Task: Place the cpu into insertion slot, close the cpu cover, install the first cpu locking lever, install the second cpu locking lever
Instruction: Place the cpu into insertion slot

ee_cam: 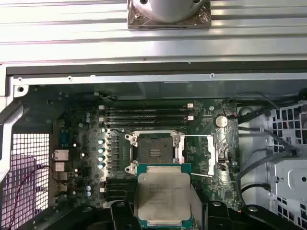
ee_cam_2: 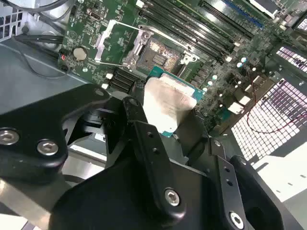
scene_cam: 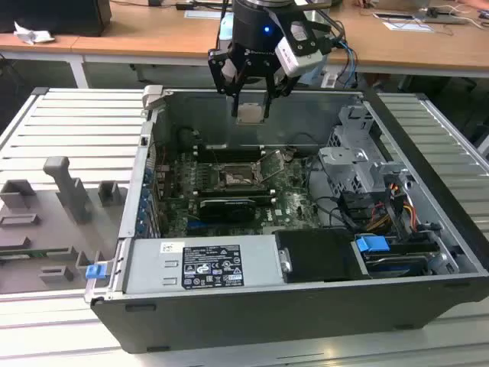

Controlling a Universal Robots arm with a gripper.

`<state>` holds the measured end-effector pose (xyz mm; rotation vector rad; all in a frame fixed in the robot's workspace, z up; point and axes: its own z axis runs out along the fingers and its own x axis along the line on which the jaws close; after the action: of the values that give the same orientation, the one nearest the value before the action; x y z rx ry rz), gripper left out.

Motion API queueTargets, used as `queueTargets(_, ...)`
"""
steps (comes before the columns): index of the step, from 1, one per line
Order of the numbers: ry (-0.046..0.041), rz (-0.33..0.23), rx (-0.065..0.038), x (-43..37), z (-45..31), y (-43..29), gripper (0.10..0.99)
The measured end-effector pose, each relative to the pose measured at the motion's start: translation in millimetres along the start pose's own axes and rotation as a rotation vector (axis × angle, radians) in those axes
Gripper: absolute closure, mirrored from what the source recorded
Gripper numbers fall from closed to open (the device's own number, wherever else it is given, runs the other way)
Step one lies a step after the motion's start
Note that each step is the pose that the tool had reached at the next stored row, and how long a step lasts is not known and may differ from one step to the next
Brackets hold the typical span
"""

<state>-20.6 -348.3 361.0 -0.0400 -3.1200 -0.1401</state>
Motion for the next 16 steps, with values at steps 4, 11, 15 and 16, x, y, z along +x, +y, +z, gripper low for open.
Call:
queueTargets(4,-0.0013,0.015,0.000,0.0,0.0,0.0,0.557)
queueTargets(11,-0.0049,0.055,-0.001,0.0,0.0,0.0,0.557)
queueTargets(15,-0.0076,0.085,-0.002,0.0,0.0,0.0,0.557)
queueTargets(16,-0.0084,0.094,-0.002,0.0,0.0,0.0,0.557)
